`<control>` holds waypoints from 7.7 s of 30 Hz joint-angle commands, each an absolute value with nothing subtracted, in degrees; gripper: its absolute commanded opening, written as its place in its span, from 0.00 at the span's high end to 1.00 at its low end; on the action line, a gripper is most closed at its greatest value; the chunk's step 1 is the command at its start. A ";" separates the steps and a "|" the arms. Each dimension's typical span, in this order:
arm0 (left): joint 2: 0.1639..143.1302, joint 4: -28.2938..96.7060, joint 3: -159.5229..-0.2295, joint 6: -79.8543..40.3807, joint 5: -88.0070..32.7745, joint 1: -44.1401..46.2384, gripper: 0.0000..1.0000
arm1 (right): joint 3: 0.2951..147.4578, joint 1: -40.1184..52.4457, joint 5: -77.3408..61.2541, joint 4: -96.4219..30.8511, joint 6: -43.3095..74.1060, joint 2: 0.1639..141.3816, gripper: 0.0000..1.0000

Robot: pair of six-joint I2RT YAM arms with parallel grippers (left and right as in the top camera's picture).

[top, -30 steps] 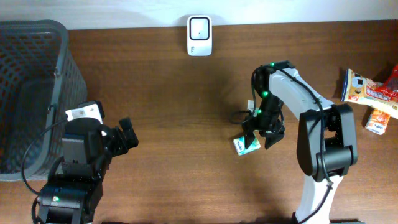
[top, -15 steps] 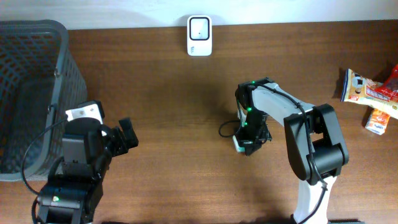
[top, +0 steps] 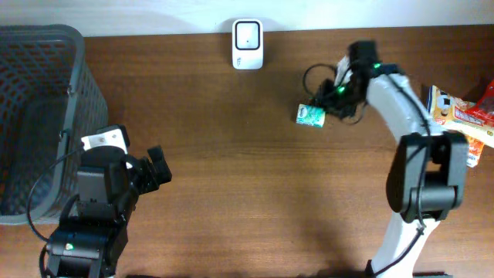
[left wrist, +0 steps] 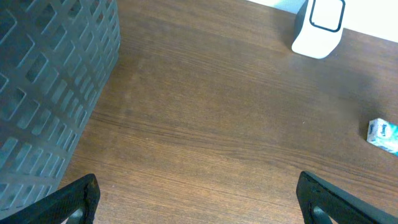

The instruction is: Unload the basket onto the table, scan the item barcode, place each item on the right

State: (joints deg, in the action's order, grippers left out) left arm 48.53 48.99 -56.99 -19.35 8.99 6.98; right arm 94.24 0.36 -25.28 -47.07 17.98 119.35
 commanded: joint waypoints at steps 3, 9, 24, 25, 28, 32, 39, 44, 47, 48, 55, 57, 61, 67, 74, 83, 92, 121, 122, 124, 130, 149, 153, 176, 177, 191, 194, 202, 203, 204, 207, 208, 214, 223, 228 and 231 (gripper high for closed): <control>48.27 48.93 -57.04 -19.90 8.82 6.85 0.01 | 98.32 -3.36 -29.28 -44.01 -10.90 119.70 0.13; 48.27 48.93 -57.04 -19.90 8.82 6.85 0.01 | 95.88 -0.10 -23.05 -37.21 -7.77 125.29 0.96; 48.27 48.93 -57.04 -19.90 8.82 6.85 0.01 | 101.30 0.36 -20.27 -66.52 1.76 126.98 0.86; 48.27 48.93 -57.04 -19.90 8.82 6.85 0.01 | 101.54 0.30 -18.44 -65.60 1.78 126.98 0.74; 48.27 48.93 -57.04 -19.90 8.82 6.85 0.01 | 101.54 0.27 -16.03 -62.08 1.78 127.00 0.58; 48.27 48.93 -57.04 -19.90 8.82 6.85 0.01 | 101.51 0.32 -20.53 -61.95 -0.69 127.00 0.59; 48.27 48.93 -57.04 -19.90 8.82 6.85 0.01 | 101.47 0.38 -28.97 -62.13 -4.08 127.13 0.59; 48.27 48.93 -57.04 -19.90 8.82 6.85 0.01 | 100.60 0.38 -30.37 -59.75 -1.74 130.13 0.70; 48.27 48.93 -57.04 -19.90 8.82 6.85 0.01 | 100.12 0.38 -31.68 -59.24 -1.43 132.31 0.80; 48.27 48.93 -57.04 -19.90 8.82 6.85 0.01 | 99.48 0.38 -31.70 -58.43 -1.39 132.79 0.80; 48.27 48.93 -57.04 -19.90 8.82 6.85 0.01 | 98.91 0.51 -37.06 -53.10 3.75 132.68 0.96; 48.27 48.93 -57.04 -19.90 8.80 6.85 0.01 | 103.74 1.30 -36.67 -53.12 4.21 132.16 0.96; 48.27 48.93 -57.04 -19.90 8.80 6.85 0.01 | 120.95 6.44 -26.50 -51.11 4.95 131.35 0.96; 48.27 48.93 -57.04 -19.90 8.82 6.85 0.01 | 125.97 20.51 10.90 -28.56 -13.41 133.45 0.96; 48.27 48.93 -57.04 -19.90 8.82 6.85 0.01 | 125.95 26.55 25.34 -18.50 -33.93 140.00 0.96; 48.27 48.93 -57.04 -19.90 8.82 6.85 0.01 | 125.95 24.71 25.17 -12.29 -34.89 140.00 0.96; 48.27 48.93 -57.04 -19.90 8.80 6.85 0.01 | 126.50 23.88 29.67 -10.20 -20.47 138.63 0.96; 48.27 48.90 -57.04 -19.90 8.82 6.85 0.01 | 126.56 -36.40 -0.12 -77.34 16.82 122.65 0.01; 48.27 48.93 -57.04 -19.90 8.82 6.85 0.01 | 126.56 -36.38 -2.72 -78.96 16.86 121.19 0.01; 48.27 48.93 -57.04 -19.90 8.82 6.85 0.01 | 126.54 -36.38 -9.96 -84.47 16.69 116.25 0.01; 48.27 48.93 -57.04 -19.88 8.82 6.85 0.01 | 126.54 -32.73 -10.33 -89.10 12.19 98.02 0.01; 48.27 48.93 -57.04 -19.90 8.82 6.85 0.01 | 71.42 -5.48 -15.86 -84.47 15.49 46.78 0.01; 48.27 48.93 -57.04 -19.90 8.82 6.85 0.01 | 67.59 -5.48 -15.88 -84.64 15.49 48.60 0.02; 48.27 48.93 -57.04 -19.90 8.82 6.85 0.01 | 11.33 -1.78 -15.94 -8.91 7.73 12.95 0.01; 48.27 48.93 -57.04 -19.90 8.82 6.85 0.01 | 8.51 -1.76 -15.97 -6.33 7.73 11.05 0.01; 48.27 48.93 -57.04 -19.90 8.82 6.85 0.01 | 0.32 1.06 0.73 -4.95 2.13 0.19 0.01; 48.27 48.93 -57.04 -19.90 8.82 6.85 0.01 | 0.32 -0.30 0.69 -4.71 1.26 0.19 0.01; 48.27 48.93 -57.04 -19.90 8.82 6.85 0.01 | 0.32 -0.82 0.71 -4.78 -5.32 0.19 0.01; 48.27 48.93 -57.04 -19.90 8.82 6.85 0.01 | 0.32 -0.82 0.73 -4.78 -4.51 0.19 0.02; 48.27 48.93 -57.04 -19.90 8.82 6.85 0.01 | 0.32 -0.78 0.56 -4.78 -3.44 0.19 0.02; 48.27 48.93 -57.04 -19.90 8.82 6.85 0.01 | 0.32 -0.78 0.51 -4.78 1.34 0.19 0.02; 48.27 48.93 -57.04 -19.88 8.82 6.85 0.01 | 0.32 -0.78 0.54 -4.78 2.00 0.19 0.01; 48.27 48.93 -57.04 -19.90 8.82 6.85 0.01 | 0.32 -0.78 0.54 -4.69 1.98 0.19 0.01; 48.27 48.93 -57.04 -19.90 8.82 6.85 0.01 | 0.32 -0.78 0.54 -4.67 1.98 0.19 0.01; 48.25 51.83 -57.04 -19.86 8.82 6.85 0.01 | 0.32 -0.78 0.54 -4.69 1.98 0.19 0.02; 47.97 52.66 -56.05 -19.88 8.80 6.85 0.01 | 0.32 -0.78 0.54 -4.69 1.98 0.19 0.01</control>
State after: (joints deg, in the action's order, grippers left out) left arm 48.53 52.51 -56.93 -19.35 8.99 6.98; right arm 0.84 -0.45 0.01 -4.51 1.50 0.69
